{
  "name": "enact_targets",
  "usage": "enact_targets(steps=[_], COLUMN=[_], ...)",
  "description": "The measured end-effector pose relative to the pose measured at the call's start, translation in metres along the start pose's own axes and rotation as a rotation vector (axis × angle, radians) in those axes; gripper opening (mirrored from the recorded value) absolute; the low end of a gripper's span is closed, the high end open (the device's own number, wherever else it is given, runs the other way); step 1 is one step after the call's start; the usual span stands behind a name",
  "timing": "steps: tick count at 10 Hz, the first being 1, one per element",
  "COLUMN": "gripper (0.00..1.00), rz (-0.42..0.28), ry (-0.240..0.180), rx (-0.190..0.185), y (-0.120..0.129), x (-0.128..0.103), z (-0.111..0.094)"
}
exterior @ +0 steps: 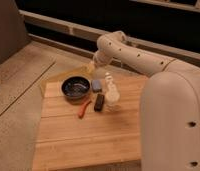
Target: Wipe the white sponge on the table
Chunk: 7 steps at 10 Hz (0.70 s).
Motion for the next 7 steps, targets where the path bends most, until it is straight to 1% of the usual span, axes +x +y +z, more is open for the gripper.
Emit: enact_targets(steps=[1,5,6,7], gripper=[0.65,0.65,0.65,0.65], rz=[0.008,0.012,0.016,0.017], ry=[0.019,0.017,0.013,0.009], rx=[0.002,0.004,0.01,0.041], y=[-0.0046,-0.005,-0.0045,-0.0056], x=[0.0051,0.005,0.0044,0.0065], z=[0.0069,0.0063,0.0048,0.0027])
